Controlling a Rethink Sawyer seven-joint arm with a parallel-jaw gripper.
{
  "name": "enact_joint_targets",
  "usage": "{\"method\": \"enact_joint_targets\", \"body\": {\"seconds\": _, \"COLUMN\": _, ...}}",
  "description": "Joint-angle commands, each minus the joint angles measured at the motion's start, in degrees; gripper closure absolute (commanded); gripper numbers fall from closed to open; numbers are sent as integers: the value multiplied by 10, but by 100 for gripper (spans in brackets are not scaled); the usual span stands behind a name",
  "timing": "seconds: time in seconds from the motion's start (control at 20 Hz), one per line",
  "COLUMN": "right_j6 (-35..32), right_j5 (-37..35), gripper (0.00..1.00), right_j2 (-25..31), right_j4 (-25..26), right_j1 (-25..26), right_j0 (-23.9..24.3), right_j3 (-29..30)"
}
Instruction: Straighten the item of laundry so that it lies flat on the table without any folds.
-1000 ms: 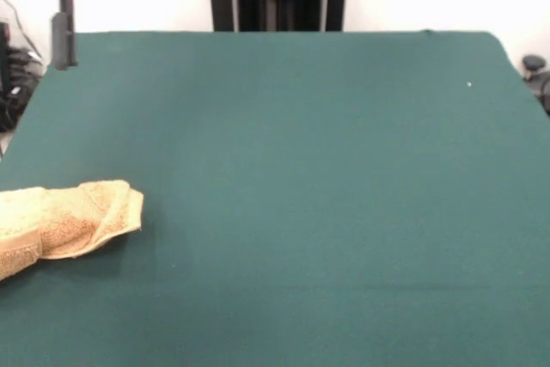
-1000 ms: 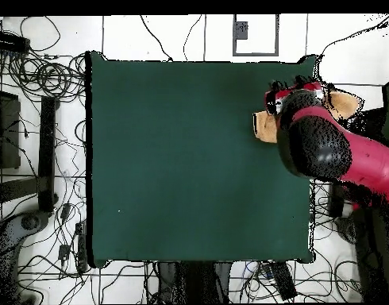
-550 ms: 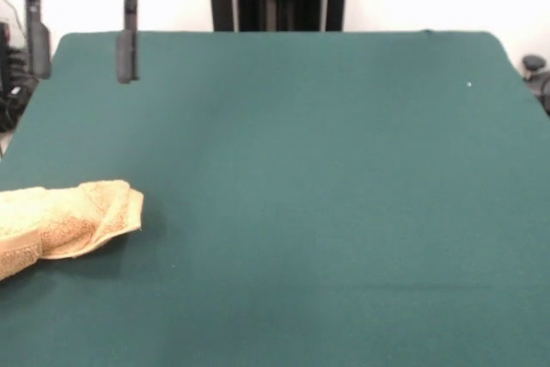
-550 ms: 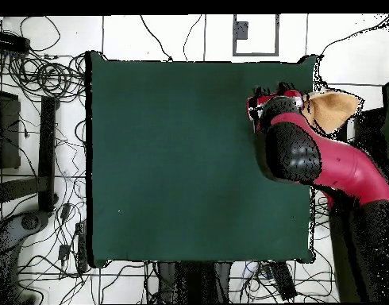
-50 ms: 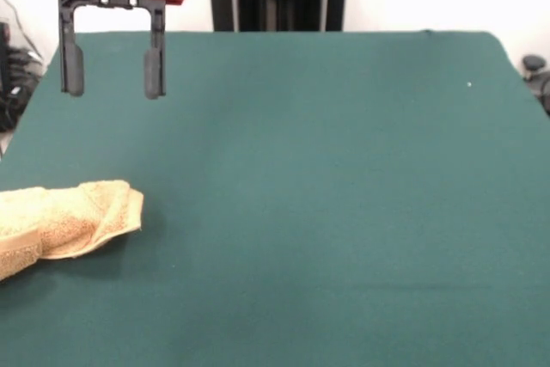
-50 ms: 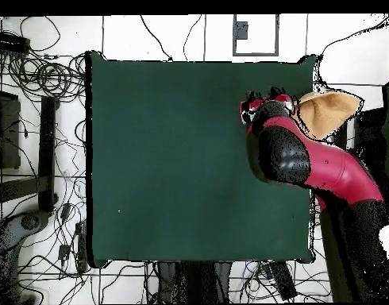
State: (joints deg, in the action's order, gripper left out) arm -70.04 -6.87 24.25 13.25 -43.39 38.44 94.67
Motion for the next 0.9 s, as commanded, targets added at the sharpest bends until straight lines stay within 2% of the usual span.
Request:
{"method": "enact_joint_targets", "body": {"seconds": 0.05, "right_j6": -155, "right_j5": 30, "gripper": 0, "right_j2": -13, "right_j4": -22, "right_j1": 69, "right_j0": -27, "right_j3": 67}}
{"method": "enact_joint_targets", "body": {"seconds": 0.65, "right_j6": -148, "right_j5": 54, "gripper": 0, "right_j2": -54, "right_j4": -27, "right_j1": 107, "right_j0": -64, "right_j3": 32}}
{"method": "enact_joint_targets", "body": {"seconds": 0.9, "right_j6": -141, "right_j5": 49, "gripper": 0, "right_j2": -88, "right_j4": -29, "right_j1": 120, "right_j0": -91, "right_j3": 8}}
